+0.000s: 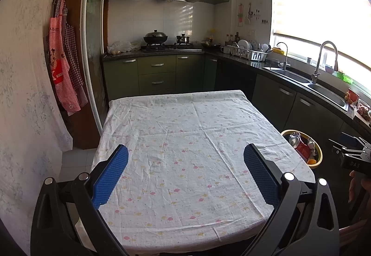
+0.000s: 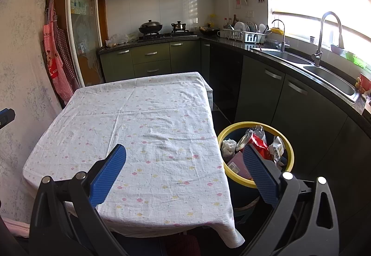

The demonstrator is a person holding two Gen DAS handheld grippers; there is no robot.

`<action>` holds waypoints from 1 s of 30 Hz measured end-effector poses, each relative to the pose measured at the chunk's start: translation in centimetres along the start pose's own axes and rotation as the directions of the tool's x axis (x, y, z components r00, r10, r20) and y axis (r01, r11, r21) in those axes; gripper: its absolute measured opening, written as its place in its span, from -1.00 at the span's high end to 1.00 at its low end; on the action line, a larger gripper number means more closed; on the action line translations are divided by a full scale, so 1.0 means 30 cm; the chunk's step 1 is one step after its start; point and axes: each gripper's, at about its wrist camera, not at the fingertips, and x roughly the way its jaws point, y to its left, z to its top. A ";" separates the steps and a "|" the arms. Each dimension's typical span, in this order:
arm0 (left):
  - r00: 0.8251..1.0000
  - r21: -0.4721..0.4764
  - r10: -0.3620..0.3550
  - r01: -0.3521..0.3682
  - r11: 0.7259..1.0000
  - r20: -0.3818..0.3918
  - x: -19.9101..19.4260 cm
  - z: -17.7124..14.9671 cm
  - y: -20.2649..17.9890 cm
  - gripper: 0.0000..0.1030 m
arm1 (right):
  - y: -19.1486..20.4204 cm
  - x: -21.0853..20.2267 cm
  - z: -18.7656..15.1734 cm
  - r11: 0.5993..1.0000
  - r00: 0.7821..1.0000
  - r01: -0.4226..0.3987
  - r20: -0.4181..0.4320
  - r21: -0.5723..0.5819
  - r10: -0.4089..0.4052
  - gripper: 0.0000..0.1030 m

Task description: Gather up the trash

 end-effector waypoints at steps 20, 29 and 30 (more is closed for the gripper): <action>0.999 -0.043 -0.049 0.049 0.998 0.002 0.036 -0.002 0.021 -0.91 | -0.002 0.016 -0.017 1.000 1.000 -0.002 -0.007 0.001 0.002 -0.86; 0.996 -0.002 -0.010 0.010 1.000 -0.089 0.244 0.042 0.048 -0.91 | 0.048 0.193 0.041 0.999 0.999 -0.002 -0.047 -0.054 -0.001 -0.87; 0.995 0.004 0.007 -0.007 1.000 -0.102 0.297 0.050 0.064 -0.91 | 0.070 0.249 0.060 0.998 0.998 -0.008 -0.059 -0.070 0.004 -0.87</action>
